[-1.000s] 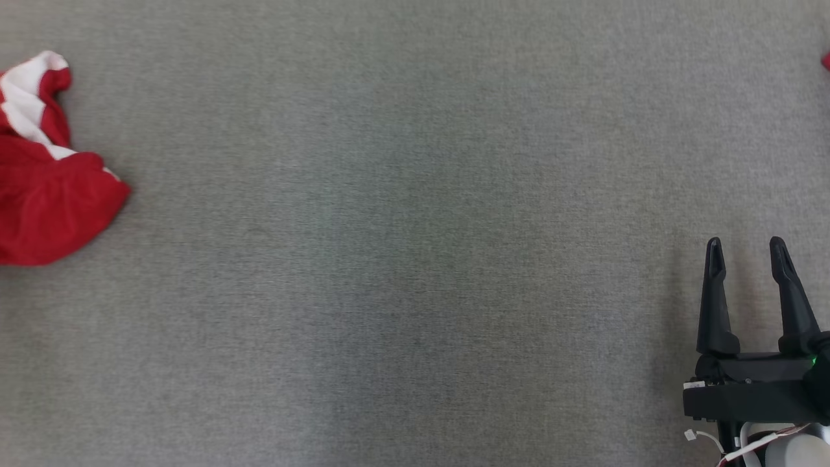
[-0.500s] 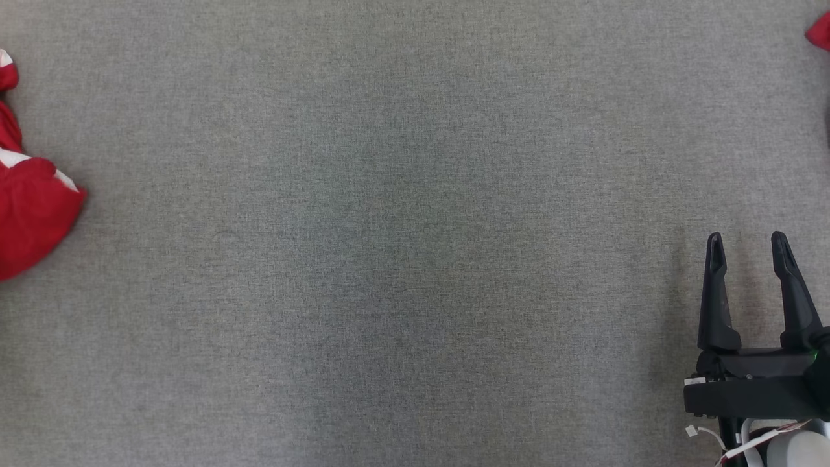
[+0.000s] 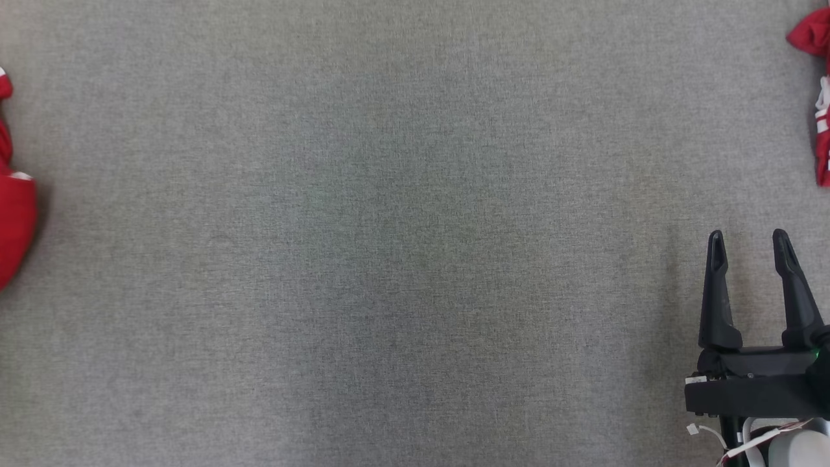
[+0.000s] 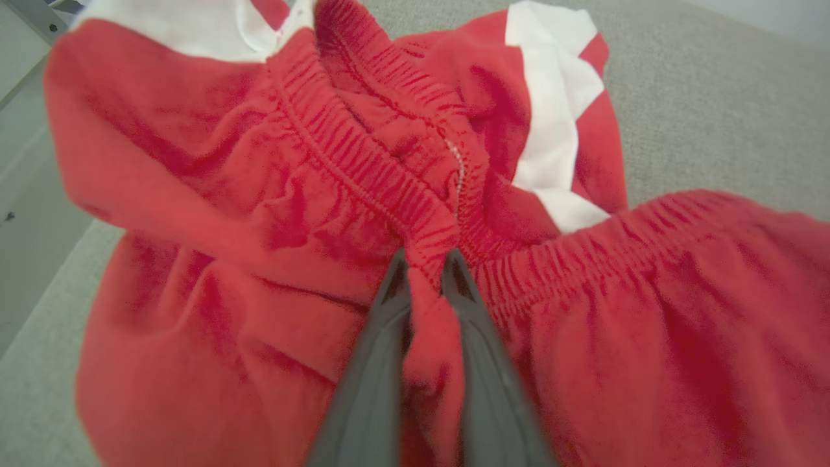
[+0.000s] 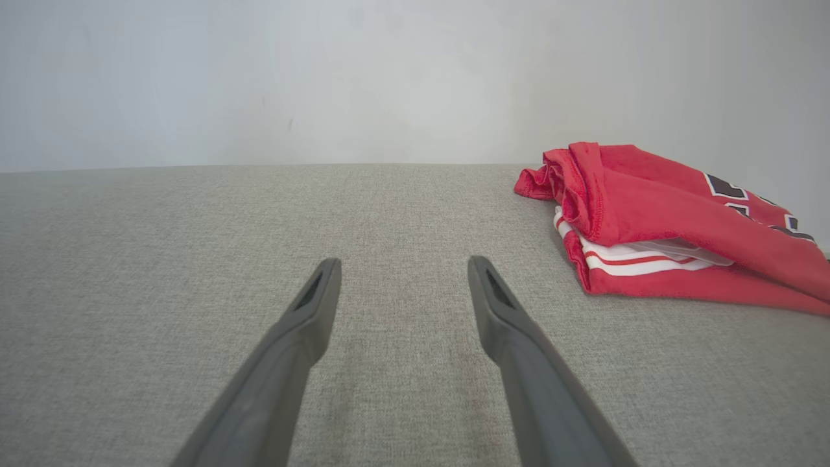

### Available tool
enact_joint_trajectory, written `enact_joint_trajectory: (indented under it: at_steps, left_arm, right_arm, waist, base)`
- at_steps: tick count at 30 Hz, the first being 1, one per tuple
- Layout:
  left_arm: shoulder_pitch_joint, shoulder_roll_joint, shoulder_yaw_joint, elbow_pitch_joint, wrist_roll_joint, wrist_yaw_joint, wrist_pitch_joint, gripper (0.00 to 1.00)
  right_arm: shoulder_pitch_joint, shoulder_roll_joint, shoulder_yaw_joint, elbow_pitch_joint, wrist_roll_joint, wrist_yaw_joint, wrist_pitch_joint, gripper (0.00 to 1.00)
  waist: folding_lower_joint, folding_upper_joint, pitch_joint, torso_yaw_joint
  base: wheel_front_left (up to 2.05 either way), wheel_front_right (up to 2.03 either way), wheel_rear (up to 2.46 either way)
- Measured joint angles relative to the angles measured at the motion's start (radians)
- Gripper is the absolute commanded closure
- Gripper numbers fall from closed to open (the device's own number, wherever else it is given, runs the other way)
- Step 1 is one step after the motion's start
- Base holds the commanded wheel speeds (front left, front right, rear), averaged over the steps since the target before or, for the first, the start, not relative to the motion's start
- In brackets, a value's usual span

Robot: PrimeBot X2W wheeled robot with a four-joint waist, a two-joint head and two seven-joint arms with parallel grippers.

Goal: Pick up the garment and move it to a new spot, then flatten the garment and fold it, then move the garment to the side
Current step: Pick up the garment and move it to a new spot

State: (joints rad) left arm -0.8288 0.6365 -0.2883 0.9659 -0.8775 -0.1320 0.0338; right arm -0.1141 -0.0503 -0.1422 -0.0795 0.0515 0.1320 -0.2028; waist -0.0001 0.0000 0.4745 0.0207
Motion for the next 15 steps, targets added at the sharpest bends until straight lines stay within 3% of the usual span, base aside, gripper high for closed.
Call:
enact_joint_trajectory:
  at_steps: [8, 15]
  left_arm:
    - [-0.058, 0.034, -0.040, 0.001, 0.029, 0.000, -0.162, 1.00]
    - [-0.137, 0.062, -0.081, -0.053, 0.073, 0.000, -0.234, 1.00]
  right_arm:
    - [0.000, 0.000, 0.009, 0.045, 0.022, 0.000, -0.017, 0.00]
    - [0.001, 0.000, 0.018, 0.105, 0.055, 0.000, -0.037, 0.00]
  waist:
    - [0.0000, 0.0000, -0.051, 0.009]
    - [-0.0001, -0.0001, -0.120, 0.013]
  base:
    - [0.00, 0.00, 0.00]
    - [0.00, 0.00, 0.00]
